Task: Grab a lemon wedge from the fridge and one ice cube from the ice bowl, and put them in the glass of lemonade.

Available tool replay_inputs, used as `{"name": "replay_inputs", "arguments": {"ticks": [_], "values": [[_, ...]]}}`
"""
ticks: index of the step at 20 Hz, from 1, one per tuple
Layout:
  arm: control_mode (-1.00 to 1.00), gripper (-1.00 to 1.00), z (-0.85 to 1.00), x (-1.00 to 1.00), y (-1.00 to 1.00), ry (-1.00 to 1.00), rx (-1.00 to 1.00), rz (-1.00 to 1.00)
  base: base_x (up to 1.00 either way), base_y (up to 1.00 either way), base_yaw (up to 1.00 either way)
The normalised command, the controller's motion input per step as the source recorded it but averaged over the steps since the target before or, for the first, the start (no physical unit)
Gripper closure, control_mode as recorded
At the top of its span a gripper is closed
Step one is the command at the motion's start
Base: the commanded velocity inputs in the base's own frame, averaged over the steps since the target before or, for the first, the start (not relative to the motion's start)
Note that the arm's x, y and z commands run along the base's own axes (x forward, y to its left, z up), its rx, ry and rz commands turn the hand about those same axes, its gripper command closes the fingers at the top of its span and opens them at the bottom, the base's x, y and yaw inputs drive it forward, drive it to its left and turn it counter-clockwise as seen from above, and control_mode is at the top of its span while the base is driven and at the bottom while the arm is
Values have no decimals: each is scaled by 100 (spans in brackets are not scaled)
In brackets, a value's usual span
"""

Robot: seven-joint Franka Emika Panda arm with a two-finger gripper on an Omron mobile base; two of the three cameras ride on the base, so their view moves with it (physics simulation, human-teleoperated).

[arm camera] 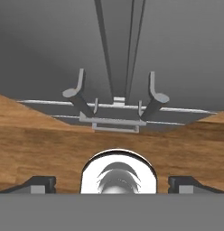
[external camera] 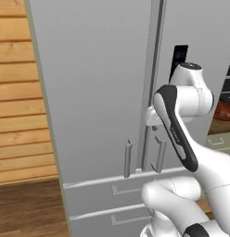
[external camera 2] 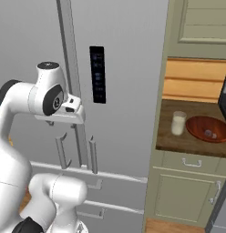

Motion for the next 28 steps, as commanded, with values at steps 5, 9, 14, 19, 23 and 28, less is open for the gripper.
{"name": "replay_inputs", "arguments": {"ticks": [5, 9, 14, 19, 23, 28], "values": [[100, -100, 0, 0, 0, 0, 0, 0, -67, -50, -17], [100, -100, 0, 0, 0, 0, 0, 0, -13, -97, -1], [100, -100, 0, 0, 0, 0, 0, 0, 26, -100, 2], [100, -100, 0, 0, 0, 0, 0, 0, 31, -97, 2], [100, -100, 0, 0, 0, 0, 0, 0, 63, -83, 6], [100, -100, 0, 0, 0, 0, 0, 0, 79, -59, 6]]}}
